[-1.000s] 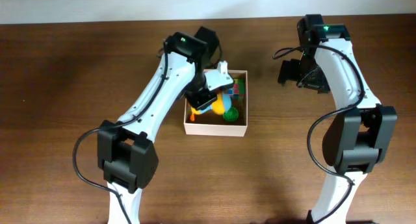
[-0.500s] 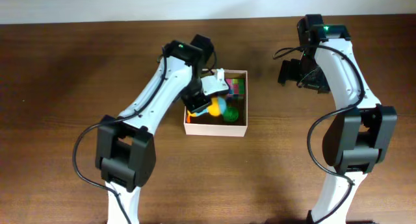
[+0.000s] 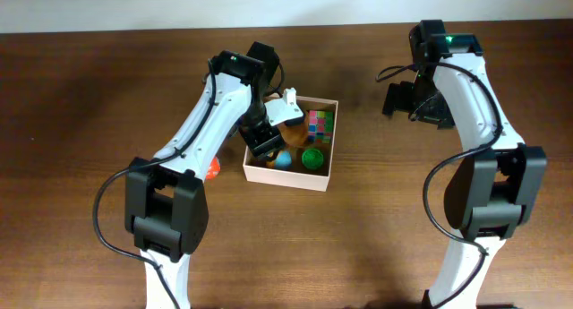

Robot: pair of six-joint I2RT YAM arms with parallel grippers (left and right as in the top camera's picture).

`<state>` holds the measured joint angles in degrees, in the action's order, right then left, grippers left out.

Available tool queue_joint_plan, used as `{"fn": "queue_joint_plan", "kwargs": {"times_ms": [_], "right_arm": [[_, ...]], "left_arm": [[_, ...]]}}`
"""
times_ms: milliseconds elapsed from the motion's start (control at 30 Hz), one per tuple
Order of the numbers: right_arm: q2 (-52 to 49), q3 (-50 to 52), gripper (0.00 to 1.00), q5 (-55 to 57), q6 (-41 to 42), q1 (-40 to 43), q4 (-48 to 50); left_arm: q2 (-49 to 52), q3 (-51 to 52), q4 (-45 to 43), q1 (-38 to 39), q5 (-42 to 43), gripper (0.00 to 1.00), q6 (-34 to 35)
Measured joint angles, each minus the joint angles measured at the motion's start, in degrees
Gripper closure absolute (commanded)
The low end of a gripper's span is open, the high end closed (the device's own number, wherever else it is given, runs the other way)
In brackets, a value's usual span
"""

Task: Pack container
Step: 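Lower the duck into the box and open the left gripper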

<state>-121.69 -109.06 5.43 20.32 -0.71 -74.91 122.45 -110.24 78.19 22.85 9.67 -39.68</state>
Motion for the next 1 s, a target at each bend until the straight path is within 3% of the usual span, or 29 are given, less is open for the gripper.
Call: {"fn": "queue_joint_plan", "kwargs": {"times_ms": [267,600,767,1000], "right_arm": [[0.0,0.0,0.01,0.0,0.0,0.0,0.0],[0.0,0.0,0.01,0.0,0.0,0.0,0.0],[0.0,0.0,0.01,0.0,0.0,0.0,0.0],[0.0,0.0,0.01,0.0,0.0,0.0,0.0]], "left_arm": [[0.0,-1.0,-0.1,0.0,0.0,0.32,3.8],[-7.2,-8.6,-2.3,-4.1,-3.4,0.27,23.3],[-11.0,-9.4,3.3,-8.9,-8.3,0.27,34.6],[-11.1,-3.5,6.5,-12.1,-10.4,0.27,39.9]]}}
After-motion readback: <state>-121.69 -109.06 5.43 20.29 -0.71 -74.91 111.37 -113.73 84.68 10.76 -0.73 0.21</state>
